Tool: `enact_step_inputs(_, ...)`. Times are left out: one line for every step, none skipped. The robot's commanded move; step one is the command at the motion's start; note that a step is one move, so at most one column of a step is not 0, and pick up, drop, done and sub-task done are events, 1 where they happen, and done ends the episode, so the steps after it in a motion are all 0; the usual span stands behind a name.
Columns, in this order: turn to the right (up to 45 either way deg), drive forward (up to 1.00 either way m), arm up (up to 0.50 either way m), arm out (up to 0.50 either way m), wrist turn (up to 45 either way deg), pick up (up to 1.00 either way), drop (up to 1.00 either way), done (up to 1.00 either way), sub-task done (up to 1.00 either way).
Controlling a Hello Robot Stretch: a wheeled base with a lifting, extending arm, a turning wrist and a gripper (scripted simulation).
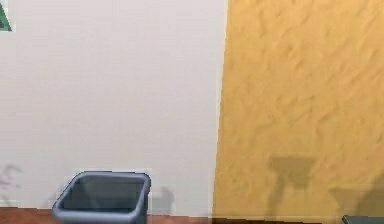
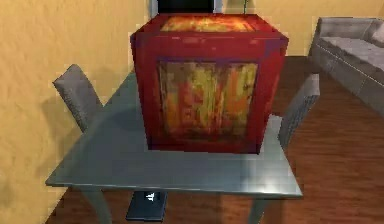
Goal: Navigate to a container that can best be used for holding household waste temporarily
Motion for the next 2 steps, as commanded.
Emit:
enact_step_inputs(-30.0,0.0,0.0,0.0,0.0,0.0,0.0,0.0,0.0)
enact_step_inputs(0.0,0.0,0.0,0.0,0.0,0.0,0.0,1.0,0.0)
